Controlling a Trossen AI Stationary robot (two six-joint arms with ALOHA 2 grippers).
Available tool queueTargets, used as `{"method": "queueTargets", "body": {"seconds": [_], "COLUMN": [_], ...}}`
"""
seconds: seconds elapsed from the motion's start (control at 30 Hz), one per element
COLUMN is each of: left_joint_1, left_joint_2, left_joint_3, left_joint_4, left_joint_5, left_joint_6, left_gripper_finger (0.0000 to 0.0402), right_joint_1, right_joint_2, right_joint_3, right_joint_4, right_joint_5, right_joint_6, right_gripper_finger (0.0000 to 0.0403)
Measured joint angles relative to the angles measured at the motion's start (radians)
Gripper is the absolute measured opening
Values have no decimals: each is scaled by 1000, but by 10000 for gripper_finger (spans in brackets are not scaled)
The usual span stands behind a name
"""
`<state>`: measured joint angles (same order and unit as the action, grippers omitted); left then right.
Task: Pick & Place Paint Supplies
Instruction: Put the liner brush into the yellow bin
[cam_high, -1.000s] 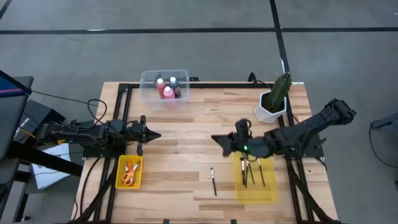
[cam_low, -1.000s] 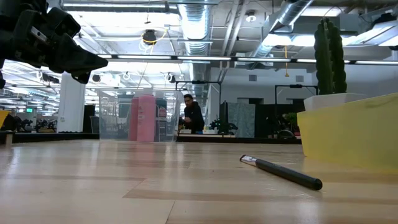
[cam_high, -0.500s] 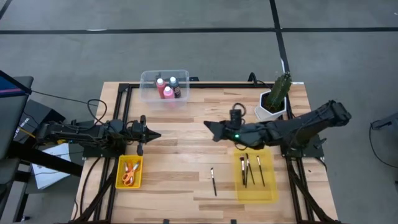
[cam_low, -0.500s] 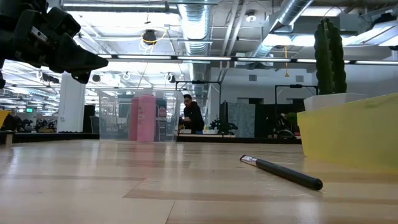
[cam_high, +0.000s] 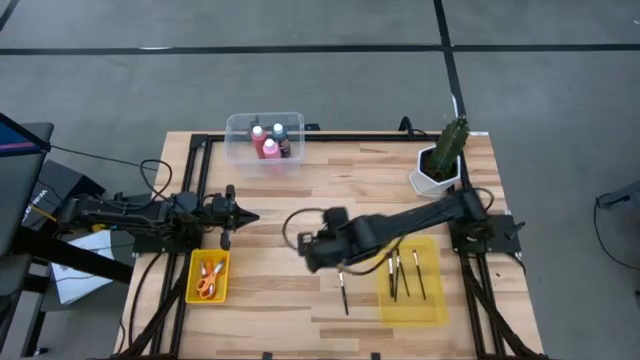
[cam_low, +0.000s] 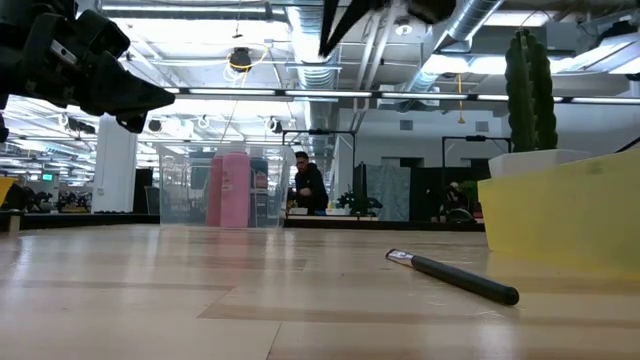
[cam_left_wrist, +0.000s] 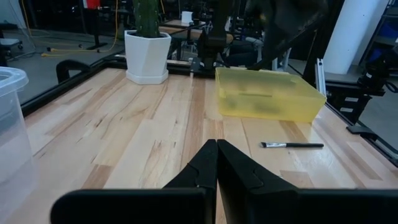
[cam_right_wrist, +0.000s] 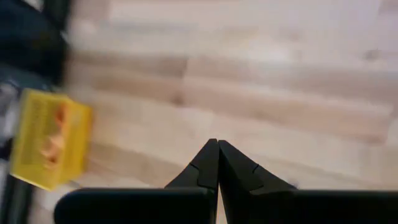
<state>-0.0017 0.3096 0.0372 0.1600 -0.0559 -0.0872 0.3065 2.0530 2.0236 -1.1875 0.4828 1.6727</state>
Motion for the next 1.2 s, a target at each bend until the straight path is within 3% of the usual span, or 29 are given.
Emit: {"method": "queueTargets", "body": {"seconds": [0.2,0.43,0.67,0.9,1.2], "left_joint_1": [0,0,0,0,0], "left_joint_2": [0,0,0,0,0], "left_joint_3": [0,0,0,-1,-1], "left_joint_4": [1,4,6,6,6], "left_joint_5": [0,-1,-2,-5,-4], "left_joint_6": [0,0,0,0,0], "left_gripper_finger": [1,1,1,1,1], "right_joint_1": [1,18,32,34,39], "right_joint_2": [142,211,243,242,242], "right_joint_3": [63,64,63,62,20], "right_joint_4": [0,22,11,-146,-120], "right_joint_5": [-166,-266,-312,-334,-378], "right_joint_6": [4,14,21,63,63], "right_gripper_finger": [0,0,0,0,0]}}
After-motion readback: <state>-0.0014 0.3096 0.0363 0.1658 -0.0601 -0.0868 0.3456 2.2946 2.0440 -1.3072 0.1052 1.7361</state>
